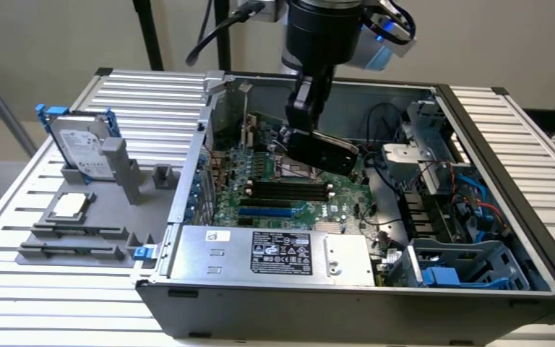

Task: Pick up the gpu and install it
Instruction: 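Pick up the gpu and move the gpu toward the slot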

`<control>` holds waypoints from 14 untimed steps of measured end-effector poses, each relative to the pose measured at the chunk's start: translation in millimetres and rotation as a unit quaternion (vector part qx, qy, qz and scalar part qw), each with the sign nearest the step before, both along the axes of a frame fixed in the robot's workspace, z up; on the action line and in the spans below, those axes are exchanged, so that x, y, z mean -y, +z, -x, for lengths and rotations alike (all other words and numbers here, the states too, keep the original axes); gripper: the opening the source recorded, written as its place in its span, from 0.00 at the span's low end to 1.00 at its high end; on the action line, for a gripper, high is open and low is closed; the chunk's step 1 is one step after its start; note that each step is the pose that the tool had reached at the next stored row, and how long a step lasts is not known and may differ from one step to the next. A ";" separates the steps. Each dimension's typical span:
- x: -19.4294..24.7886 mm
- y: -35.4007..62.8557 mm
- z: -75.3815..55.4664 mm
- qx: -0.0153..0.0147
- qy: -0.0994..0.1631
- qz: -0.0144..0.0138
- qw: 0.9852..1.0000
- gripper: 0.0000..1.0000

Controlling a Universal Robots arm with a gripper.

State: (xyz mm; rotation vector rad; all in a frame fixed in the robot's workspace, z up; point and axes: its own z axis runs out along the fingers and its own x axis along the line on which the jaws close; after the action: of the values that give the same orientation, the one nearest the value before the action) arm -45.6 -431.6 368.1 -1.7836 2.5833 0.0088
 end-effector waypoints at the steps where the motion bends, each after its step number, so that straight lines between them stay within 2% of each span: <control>1: 0.0 -0.7 0.0 0.000 0.009 0.000 1.000 0.26; 4: 0.0 -3.2 0.0 0.000 0.036 0.000 0.999 0.26; 7: 0.0 -5.5 0.0 0.000 0.063 0.000 0.998 0.26; 10: 0.0 -7.7 0.0 0.000 0.091 0.000 0.996 0.26; 14: 0.0 -10.2 0.0 0.000 0.127 0.000 0.992 0.26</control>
State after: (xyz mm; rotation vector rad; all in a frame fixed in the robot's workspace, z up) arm -45.6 -431.6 357.9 -2.0972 2.3366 0.0083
